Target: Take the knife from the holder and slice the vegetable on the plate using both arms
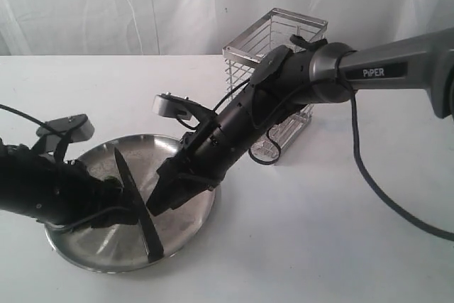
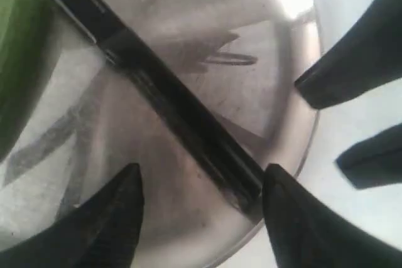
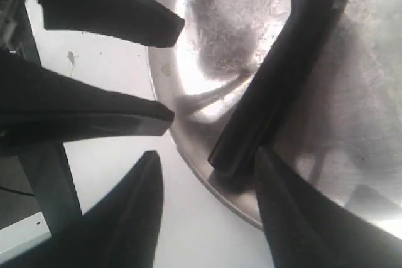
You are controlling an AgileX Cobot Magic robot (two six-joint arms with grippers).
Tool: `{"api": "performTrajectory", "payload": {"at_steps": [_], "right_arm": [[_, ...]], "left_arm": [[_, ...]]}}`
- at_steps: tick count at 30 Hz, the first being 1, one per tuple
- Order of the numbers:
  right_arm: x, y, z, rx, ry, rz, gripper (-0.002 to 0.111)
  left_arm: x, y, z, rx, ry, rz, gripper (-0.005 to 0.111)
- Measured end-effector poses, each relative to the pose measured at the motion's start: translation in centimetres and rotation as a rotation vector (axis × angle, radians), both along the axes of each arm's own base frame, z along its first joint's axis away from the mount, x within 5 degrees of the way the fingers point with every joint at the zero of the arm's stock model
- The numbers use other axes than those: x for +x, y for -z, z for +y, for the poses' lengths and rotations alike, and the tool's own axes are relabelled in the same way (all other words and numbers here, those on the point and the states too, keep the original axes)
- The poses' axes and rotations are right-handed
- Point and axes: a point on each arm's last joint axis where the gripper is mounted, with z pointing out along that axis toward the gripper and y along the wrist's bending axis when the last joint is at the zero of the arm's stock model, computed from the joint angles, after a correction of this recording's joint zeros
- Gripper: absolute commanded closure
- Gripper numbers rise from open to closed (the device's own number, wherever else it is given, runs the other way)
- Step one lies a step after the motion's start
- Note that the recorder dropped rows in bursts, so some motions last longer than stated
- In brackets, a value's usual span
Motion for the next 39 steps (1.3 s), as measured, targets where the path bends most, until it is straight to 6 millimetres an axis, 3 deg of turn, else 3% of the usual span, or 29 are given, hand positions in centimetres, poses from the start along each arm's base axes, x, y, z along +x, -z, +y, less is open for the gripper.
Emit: {"api": "performTrajectory", "payload": {"at_steps": [11, 19, 28, 34, 39], "right_arm": [[0.4, 2.4, 0.0, 0.018, 0.008, 0.077, 0.064], [0.7, 2.8, 0.3, 0.007, 0.04, 0.034, 0.054], [-1.2, 3.6, 2.2, -0.137, -0.035, -0.028, 0.054], [-1.5, 2.7, 3.9, -0.16, -0.03, -0.07, 0.054], [-1.3, 2.3, 4.9, -0.195, 0.007, -0.134, 0.054]], "left_arm": [[0.3, 1.0, 0.0, -0.009, -0.05, 0.036, 0.051], [0.2, -2.1, 0.1, -0.023, -0.033, -0.092, 0.051], [-0.8, -4.6, 0.4, -0.026, -0.008, -0.202, 0.052], [-1.4, -5.7, 1.3, -0.035, -0.004, -0.224, 0.052], [-1.9, -5.5, 2.3, -0.021, -0.014, -0.211, 0.052]]}}
